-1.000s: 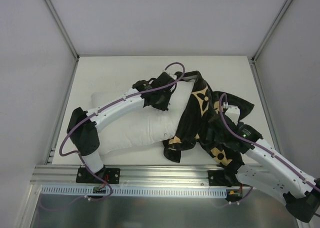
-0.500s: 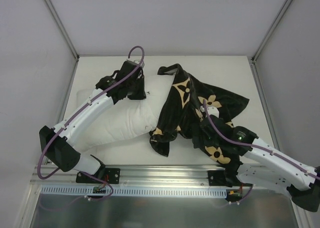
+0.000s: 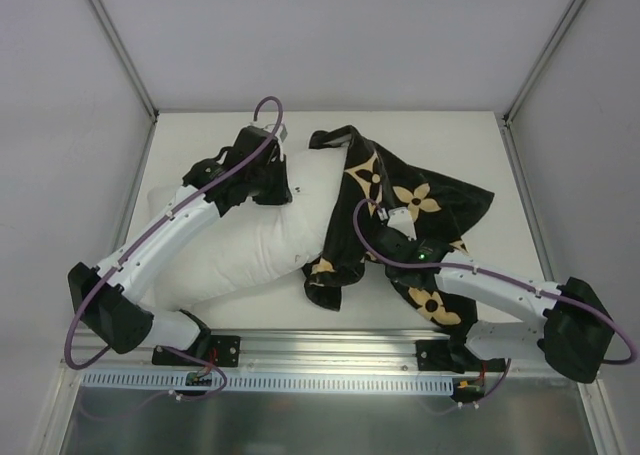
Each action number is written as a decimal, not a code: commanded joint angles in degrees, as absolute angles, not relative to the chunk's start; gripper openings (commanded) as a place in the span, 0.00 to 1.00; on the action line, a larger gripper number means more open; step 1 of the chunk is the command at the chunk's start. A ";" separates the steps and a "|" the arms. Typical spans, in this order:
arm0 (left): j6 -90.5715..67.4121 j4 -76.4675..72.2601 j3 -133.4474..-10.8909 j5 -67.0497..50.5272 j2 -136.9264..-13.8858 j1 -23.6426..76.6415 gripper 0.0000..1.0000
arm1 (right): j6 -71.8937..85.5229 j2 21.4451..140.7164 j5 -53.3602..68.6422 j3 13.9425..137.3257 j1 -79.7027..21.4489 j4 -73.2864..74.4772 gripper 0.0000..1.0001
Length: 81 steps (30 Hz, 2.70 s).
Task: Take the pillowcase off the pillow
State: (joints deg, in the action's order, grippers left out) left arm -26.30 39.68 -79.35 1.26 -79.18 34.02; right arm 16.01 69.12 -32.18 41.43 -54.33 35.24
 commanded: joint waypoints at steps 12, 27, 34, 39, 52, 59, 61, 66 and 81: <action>-25.14 38.05 -78.92 0.09 -64.78 17.41 0.00 | 13.89 37.17 -42.72 53.78 -28.22 47.54 0.01; -24.08 41.75 -82.53 0.09 -63.45 2.39 0.00 | 8.62 41.05 -36.76 64.76 -3.28 49.57 0.01; -27.24 41.57 -82.35 -4.39 -66.97 0.35 0.00 | 8.00 44.82 -26.64 78.12 6.15 49.40 0.01; -29.09 41.48 -85.78 -7.56 -70.56 0.35 0.00 | 8.97 54.74 -15.84 86.74 6.15 46.06 0.01; -27.25 41.13 -86.13 -11.17 -71.81 4.04 0.99 | 4.74 73.40 -13.28 83.42 -5.97 45.63 0.91; -24.00 40.69 -77.97 -9.84 -63.03 6.24 0.99 | 5.18 64.96 -16.00 75.07 -12.82 44.91 0.95; -23.99 40.43 -73.24 -10.02 -59.69 6.24 0.99 | 5.88 60.76 -16.17 69.82 -15.45 43.25 0.96; -23.91 35.96 -60.16 -11.87 -50.02 6.24 0.99 | 6.42 53.27 -18.01 58.11 -20.99 40.26 0.98; -21.71 34.72 -45.09 -11.86 -30.41 6.50 0.99 | 11.86 42.62 -23.46 43.15 -22.24 36.82 0.96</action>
